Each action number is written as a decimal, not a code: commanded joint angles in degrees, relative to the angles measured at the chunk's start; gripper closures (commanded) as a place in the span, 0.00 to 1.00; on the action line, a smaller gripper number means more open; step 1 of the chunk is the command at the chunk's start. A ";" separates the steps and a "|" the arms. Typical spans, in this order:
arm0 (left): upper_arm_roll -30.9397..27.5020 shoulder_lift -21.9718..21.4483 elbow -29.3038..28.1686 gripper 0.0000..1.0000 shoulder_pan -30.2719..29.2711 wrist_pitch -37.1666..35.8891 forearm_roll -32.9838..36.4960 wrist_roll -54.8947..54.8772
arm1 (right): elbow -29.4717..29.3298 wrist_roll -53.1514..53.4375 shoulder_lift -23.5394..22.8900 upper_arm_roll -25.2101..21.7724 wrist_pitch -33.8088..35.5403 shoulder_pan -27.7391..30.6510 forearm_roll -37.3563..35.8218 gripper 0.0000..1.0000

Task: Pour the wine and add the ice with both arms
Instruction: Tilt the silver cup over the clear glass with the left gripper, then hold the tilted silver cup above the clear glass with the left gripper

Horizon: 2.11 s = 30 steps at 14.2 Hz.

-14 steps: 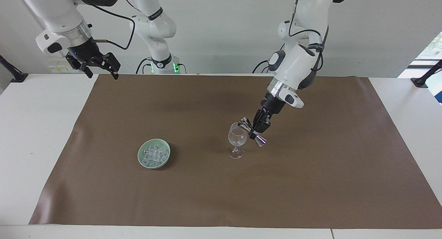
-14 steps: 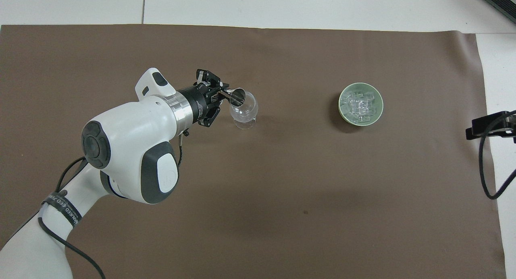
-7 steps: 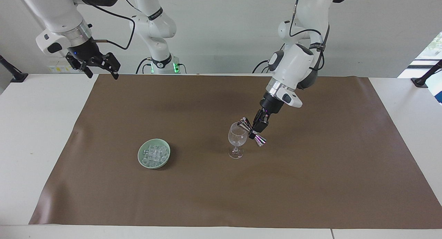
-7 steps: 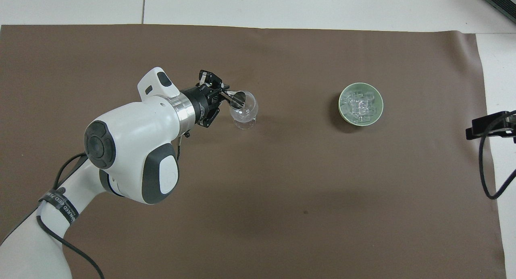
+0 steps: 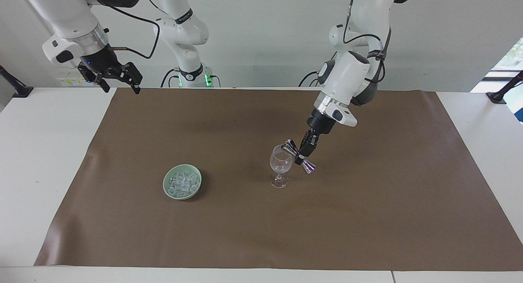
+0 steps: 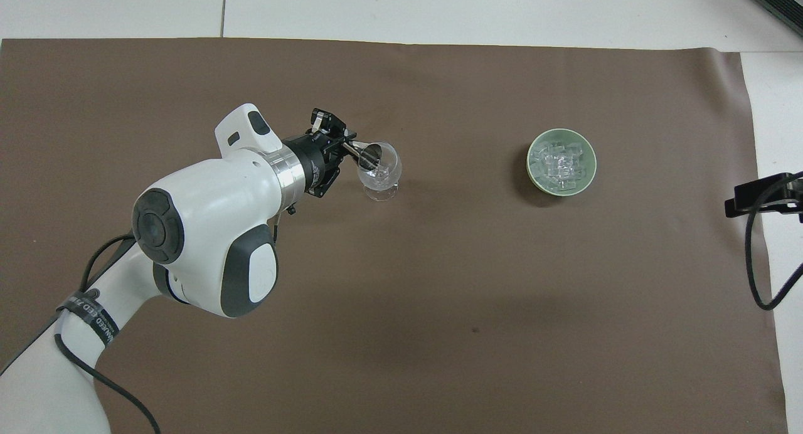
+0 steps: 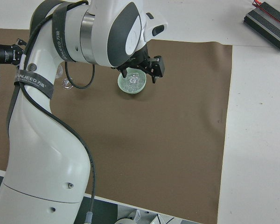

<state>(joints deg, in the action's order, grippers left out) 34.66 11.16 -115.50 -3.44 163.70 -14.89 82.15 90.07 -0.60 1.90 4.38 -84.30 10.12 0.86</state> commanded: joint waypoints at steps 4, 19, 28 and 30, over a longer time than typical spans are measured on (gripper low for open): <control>-0.38 -1.23 0.27 1.00 -0.33 -2.34 3.72 1.08 | 0.54 -1.51 0.48 0.19 -0.86 0.34 0.19 0.00; -0.47 -0.35 2.82 1.00 -0.51 -4.27 9.34 1.43 | 0.54 -1.51 0.48 0.19 -0.86 0.34 0.19 0.00; -0.47 2.64 8.09 1.00 -0.51 -6.99 14.00 1.78 | 0.54 -1.51 0.48 0.19 -0.86 0.34 0.19 0.00; -0.56 3.17 8.80 1.00 -0.60 -7.43 15.76 2.13 | 0.54 -1.51 0.48 0.19 -0.86 0.34 0.19 0.00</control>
<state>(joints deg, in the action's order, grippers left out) 34.09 12.90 -109.19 -3.72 158.17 -2.06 82.56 90.07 -0.60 1.90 4.38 -84.30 10.12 0.86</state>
